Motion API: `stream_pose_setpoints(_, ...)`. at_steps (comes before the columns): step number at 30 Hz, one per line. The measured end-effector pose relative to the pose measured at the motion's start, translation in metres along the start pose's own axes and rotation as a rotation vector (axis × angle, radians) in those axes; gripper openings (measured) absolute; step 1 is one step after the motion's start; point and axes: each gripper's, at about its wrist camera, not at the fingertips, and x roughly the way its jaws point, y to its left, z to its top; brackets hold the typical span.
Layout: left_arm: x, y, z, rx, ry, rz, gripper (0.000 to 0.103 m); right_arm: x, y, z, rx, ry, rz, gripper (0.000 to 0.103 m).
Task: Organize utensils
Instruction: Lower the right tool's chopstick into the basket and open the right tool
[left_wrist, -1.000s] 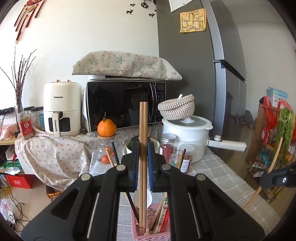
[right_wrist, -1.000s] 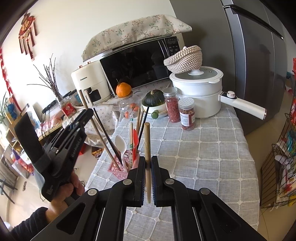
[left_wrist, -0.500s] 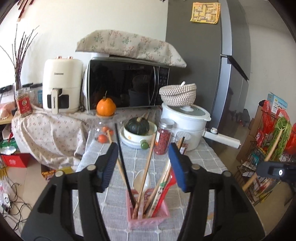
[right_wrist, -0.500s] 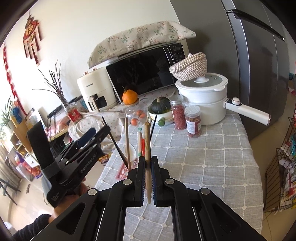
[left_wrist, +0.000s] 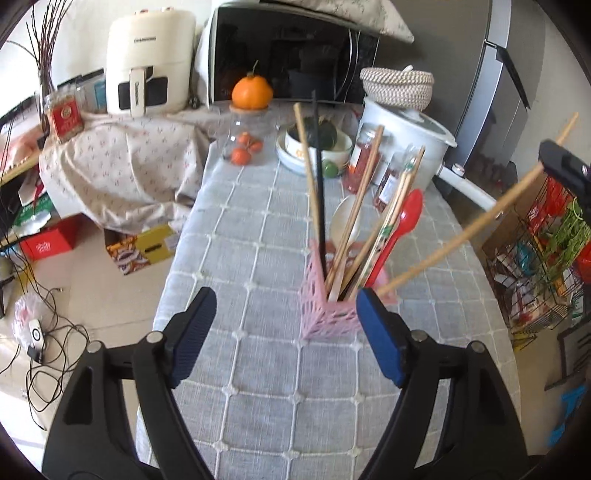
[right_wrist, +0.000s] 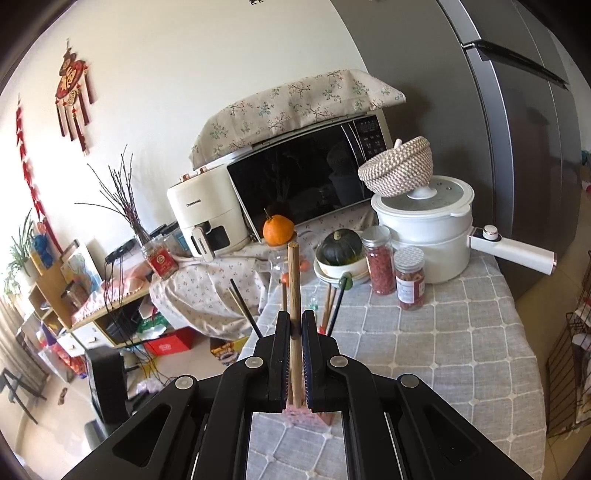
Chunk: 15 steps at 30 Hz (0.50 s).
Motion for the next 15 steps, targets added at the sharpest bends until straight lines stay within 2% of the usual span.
stream_pose_setpoints(5,-0.002,0.011,-0.001,-0.019,0.021,-0.011,0.078,0.016,0.022,-0.001,-0.07,-0.006,-0.078,0.006)
stream_pose_setpoints(9,-0.004,0.012,0.001,-0.022,0.021,-0.018,0.078,0.031,0.045,-0.01,-0.184,0.007,-0.161,0.006)
stream_pose_setpoints(15,-0.005,0.014,0.002,-0.027,0.016,-0.025,0.079,0.05,0.054,-0.022,-0.238,0.046,-0.174,0.006)
